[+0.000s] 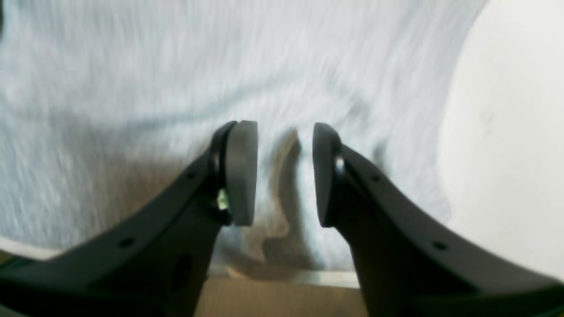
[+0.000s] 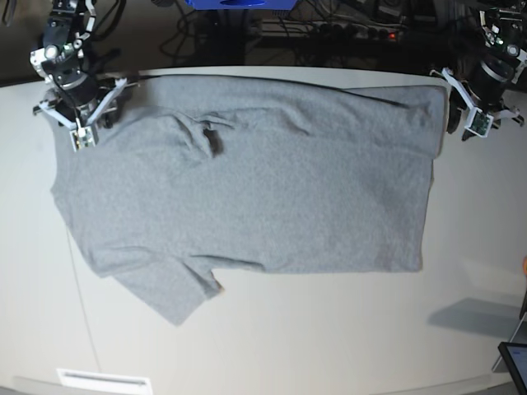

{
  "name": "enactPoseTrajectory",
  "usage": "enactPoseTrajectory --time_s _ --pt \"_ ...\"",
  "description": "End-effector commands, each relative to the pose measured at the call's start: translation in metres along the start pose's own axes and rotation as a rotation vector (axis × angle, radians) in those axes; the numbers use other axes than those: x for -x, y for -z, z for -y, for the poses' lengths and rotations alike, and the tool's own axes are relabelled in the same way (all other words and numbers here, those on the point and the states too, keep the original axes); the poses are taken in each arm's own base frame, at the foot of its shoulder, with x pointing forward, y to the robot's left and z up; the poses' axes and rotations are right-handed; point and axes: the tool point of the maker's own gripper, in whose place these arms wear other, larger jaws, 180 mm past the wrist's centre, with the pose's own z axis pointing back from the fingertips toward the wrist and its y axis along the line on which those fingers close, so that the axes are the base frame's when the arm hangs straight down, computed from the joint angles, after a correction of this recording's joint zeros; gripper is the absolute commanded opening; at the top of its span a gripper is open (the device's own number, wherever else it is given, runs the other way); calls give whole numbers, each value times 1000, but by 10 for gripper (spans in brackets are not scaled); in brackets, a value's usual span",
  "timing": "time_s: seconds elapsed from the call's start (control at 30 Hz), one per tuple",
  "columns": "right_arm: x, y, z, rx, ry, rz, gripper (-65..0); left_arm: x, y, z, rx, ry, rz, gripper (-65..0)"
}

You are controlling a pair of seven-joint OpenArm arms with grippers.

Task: Fold the T-shirt properly
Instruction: 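Open both grippers and release the shirt edge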

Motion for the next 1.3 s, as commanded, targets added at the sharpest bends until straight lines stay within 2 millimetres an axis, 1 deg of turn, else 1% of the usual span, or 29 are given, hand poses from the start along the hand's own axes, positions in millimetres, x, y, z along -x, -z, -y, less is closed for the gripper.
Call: enactPoseTrajectory --time_s 0.0,0.1,0.2,0.3,0.37,0.4,0.53,0.6,0.7,0.8,0.83,0.87,0.93,1.0,1.03,1.1,1.13,1.17,1.23,1.27 --pt "-7 -3 3 8 -6 19 -447 -16 -2 -6 -11 1 48 -477" --pt "-21 1 5 13 -6 41 -447 -30 5 -10 -23 -59 49 -477" --pt "-55 3 12 31 -4 144 -447 -53 15 -16 -43 -155 114 -477" --pt "-88 4 22 52 -10 227 -447 -69 21 -19 -65 -205 168 -477" --pt "-106 4 28 60 -33 266 -447 -76 24 -19 -76 -230 189 -477" --pt "-115 4 30 54 -70 281 -447 -79 26 -20 -81 -242 193 -477" --pt "-148 9 24 -7 -191 314 -447 -80 33 -28 -104 -245 173 -477" --pt "-166 13 34 10 -206 301 -447 -80 34 -35 -141 -198 154 -477" --pt "-188 21 50 36 -191 268 -447 -80 35 -43 -192 -134 128 -477" --pt "-203 43 56 9 -157 235 -447 -81 36 -48 -219 -118 123 -477" --pt "-206 49 58 0 -144 227 -447 -81 37 -49 -221 -119 124 -477" --pt "-206 54 65 1 -134 211 -443 -82 37 -50 -224 -122 127 -477" --pt "-205 68 69 -20 -123 175 -441 -88 38 -54 -234 -123 142 -477" --pt "-205 78 77 -31 -120 148 -441 -91 37 -54 -237 -120 147 -477" --pt "-206 81 82 -31 -116 137 -441 -91 37 -53 -233 -125 150 -477" --pt "-206 85 100 -17 -117 112 -437 -88 39 -48 -230 -145 146 -477" --pt "-205 87 111 -11 -123 95 -414 -84 39 -46 -234 -164 141 -477" --pt "-203 90 116 -18 -135 80 -380 -81 37 -50 -252 -180 139 -477" --pt "-203 95 130 -17 -117 78 -289 -72 33 -53 -288 -222 131 -477" --pt "-198 98 134 -20 -109 68 -250 -70 31 -57 -306 -235 132 -477"
